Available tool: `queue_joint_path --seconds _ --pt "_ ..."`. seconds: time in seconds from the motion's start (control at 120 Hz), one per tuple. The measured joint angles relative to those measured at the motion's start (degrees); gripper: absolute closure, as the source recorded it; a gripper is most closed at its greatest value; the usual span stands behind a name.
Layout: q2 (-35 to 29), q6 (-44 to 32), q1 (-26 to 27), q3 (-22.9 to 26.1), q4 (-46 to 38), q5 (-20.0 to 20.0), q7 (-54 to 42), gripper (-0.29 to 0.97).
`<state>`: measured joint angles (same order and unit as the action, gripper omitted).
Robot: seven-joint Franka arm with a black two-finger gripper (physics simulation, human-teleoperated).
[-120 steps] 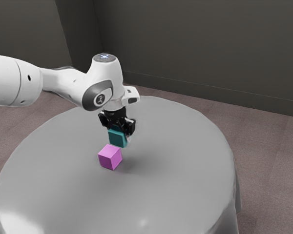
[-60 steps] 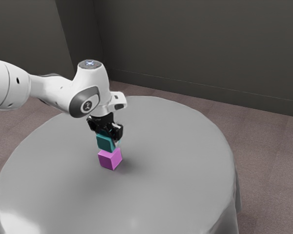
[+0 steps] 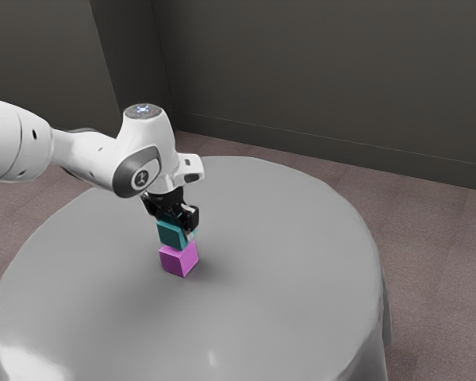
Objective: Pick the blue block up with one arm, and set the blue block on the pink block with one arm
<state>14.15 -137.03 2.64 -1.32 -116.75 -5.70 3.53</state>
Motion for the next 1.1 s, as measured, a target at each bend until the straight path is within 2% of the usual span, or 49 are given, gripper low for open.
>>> queue_joint_path --seconds 1.1 --pt "-2.51 -1.23 0.01 0.38 -3.68 2.06 -1.84 0.3"
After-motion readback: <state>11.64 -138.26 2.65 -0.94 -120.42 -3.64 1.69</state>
